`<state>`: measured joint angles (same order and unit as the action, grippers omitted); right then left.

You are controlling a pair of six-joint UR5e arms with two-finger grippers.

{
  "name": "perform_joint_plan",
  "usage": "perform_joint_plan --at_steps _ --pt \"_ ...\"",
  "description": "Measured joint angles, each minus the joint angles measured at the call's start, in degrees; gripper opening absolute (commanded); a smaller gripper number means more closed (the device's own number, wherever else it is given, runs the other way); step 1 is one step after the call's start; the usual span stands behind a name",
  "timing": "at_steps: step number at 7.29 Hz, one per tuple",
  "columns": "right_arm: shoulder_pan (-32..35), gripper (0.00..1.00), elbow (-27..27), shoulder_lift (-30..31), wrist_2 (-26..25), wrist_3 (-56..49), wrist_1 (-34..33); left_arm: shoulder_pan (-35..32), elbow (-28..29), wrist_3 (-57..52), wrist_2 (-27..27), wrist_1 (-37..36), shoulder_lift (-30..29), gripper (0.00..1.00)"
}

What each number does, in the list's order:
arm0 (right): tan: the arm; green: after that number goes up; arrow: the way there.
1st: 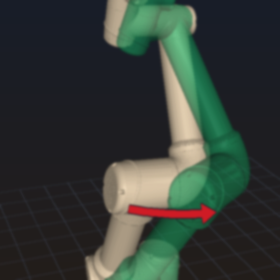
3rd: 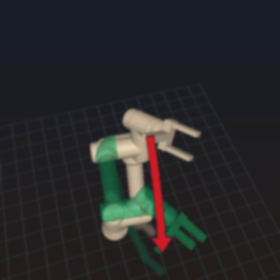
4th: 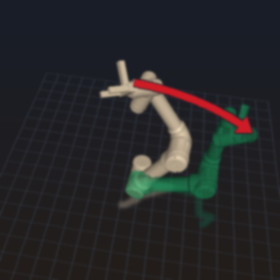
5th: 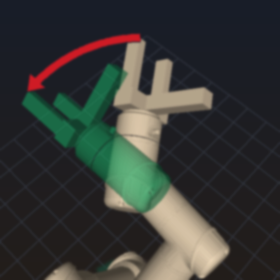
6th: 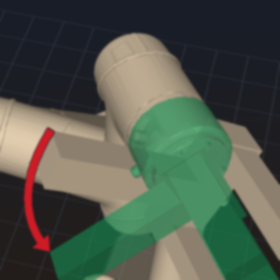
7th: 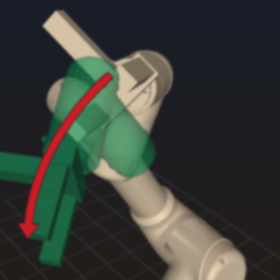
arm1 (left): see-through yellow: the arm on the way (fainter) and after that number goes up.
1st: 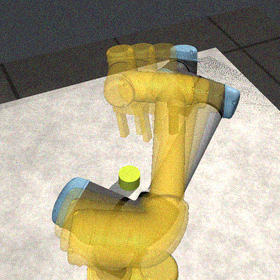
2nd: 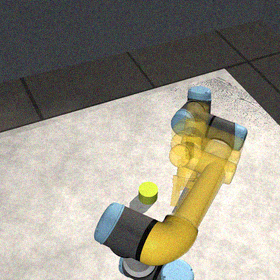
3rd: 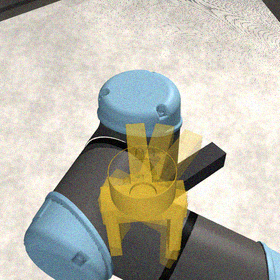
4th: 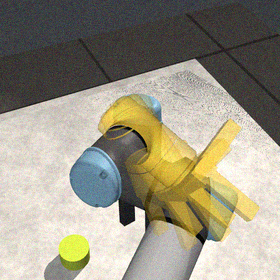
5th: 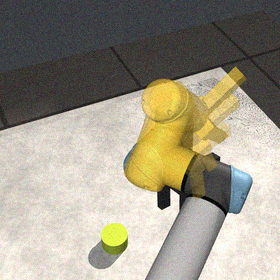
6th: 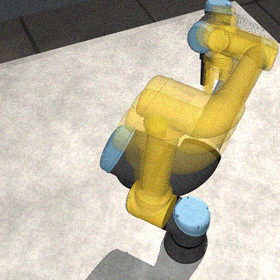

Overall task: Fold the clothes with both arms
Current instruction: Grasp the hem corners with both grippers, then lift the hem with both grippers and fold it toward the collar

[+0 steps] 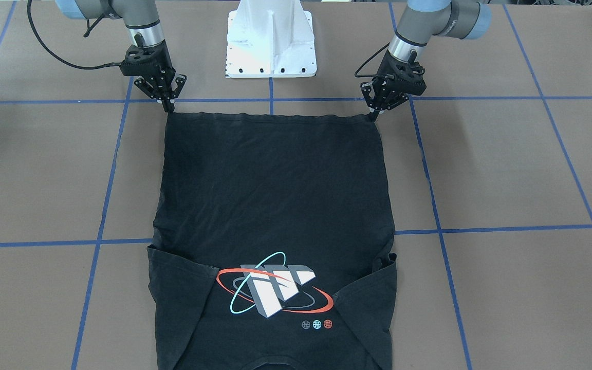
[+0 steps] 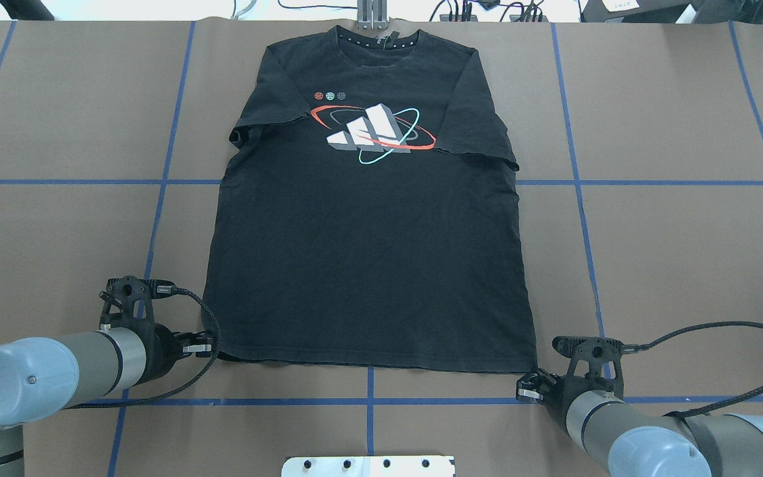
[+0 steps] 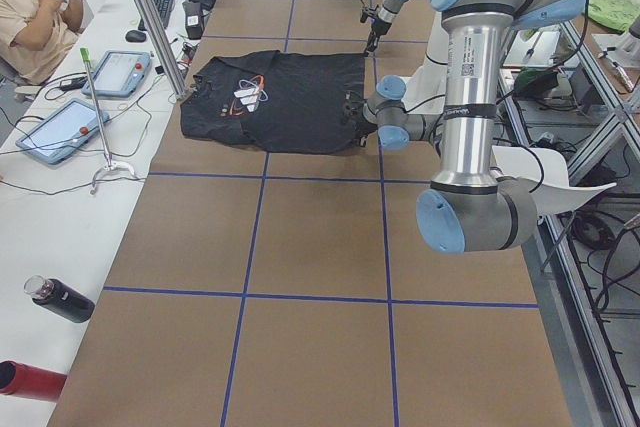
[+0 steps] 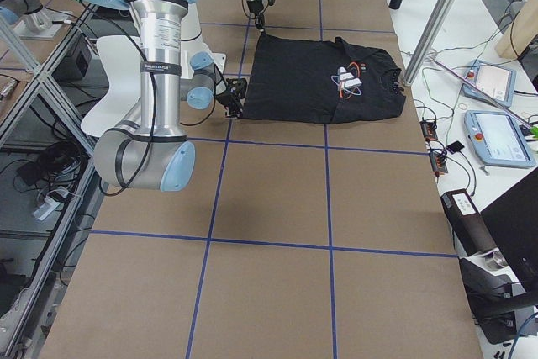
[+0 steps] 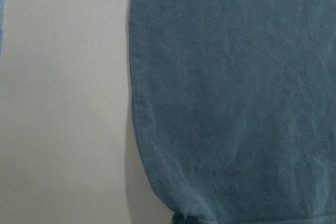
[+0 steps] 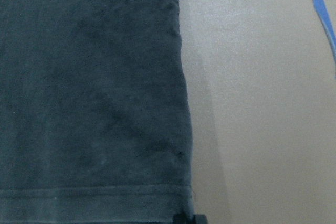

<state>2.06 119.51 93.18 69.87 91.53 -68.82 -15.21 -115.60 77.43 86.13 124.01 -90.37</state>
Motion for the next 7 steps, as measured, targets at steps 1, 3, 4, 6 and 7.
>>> perform_joint_plan --at_steps 1,3,4,6,7 --pt "0.2 0.00 0.4 0.0 0.0 0.0 0.0 0.0 -0.3 0.0 0.0 0.0 0.0 0.00" --pt "1.4 0.00 3.8 0.9 0.3 -0.1 -0.1 -0.1 -3.8 -0.3 0.8 -0.6 0.6 0.00" --pt "1.8 0.00 7.2 2.9 1.4 -0.2 -0.1 -0.2 -8.1 -0.5 2.3 -1.8 1.8 0.00" --pt "1.8 0.00 17.6 11.6 7.6 -0.2 -0.1 -0.2 -19.8 -0.5 7.3 -8.3 4.9 0.00" --pt "1.3 0.00 22.2 14.6 11.4 -0.3 -0.1 0.2 -24.8 -0.4 10.1 -12.3 5.5 0.00"
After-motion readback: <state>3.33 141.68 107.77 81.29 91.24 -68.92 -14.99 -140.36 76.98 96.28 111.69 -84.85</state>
